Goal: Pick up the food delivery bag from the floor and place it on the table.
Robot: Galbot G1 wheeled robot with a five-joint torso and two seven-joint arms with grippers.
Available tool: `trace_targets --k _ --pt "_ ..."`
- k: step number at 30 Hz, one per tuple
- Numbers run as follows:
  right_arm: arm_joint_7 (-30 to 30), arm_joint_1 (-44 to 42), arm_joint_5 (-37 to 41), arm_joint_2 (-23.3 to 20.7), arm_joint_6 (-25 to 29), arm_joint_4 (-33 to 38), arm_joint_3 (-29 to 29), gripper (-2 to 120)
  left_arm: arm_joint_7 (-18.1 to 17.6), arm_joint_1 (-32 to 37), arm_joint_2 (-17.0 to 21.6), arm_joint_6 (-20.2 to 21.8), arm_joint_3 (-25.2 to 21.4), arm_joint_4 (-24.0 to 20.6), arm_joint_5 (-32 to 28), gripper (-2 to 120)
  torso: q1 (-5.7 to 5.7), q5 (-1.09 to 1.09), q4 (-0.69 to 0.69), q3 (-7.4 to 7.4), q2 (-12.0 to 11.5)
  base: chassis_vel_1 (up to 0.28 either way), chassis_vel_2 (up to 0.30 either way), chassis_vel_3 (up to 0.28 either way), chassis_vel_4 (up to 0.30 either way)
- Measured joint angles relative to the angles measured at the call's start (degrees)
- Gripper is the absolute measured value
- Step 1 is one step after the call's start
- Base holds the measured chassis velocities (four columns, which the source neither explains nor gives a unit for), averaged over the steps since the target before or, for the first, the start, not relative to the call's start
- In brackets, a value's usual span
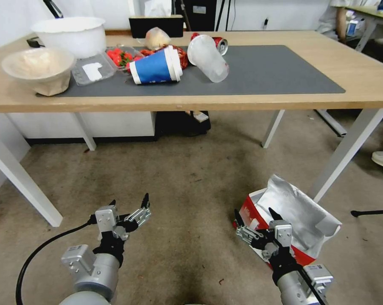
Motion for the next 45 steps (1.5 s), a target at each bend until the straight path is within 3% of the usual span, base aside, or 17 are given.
trace_targets --k 21,35,40,45 --pt "0.06 0.47 0.30 0.00 -0.12 -0.76 0.10 100 -0.01 -0.31 0.17 -0.03 -0.30 0.60 0.03 100 -0.26 0.00 0.00 -4.33 -4.58 0.000 0.000 0.000 0.000" --pt "0.08 0.55 0.34 0.00 -0.14 -0.77 0.01 100 0.07 -0.35 0.14 -0.44 -0.10 0.70 0.13 100 -0.48 0.00 0.00 -4.40 -5.45 0.000 0.000 0.000 0.000" --pt "-0.44 0.75 0.34 -0.38 0.15 -0.84 0.43 100 0.10 -0.22 0.36 -5.35 -0.27 2.08 0.06 100 -0.47 0.00 0.00 -4.40 -5.28 0.000 0.000 0.000 0.000" --pt "-1.69 1.44 0.44 -1.10 2.22 -1.46 0.73 100 3.16 -0.07 0.40 -7.18 0.02 2.59 2.08 100 -0.45 0.00 0.00 -4.41 -5.18 0.000 0.000 0.000 0.000"
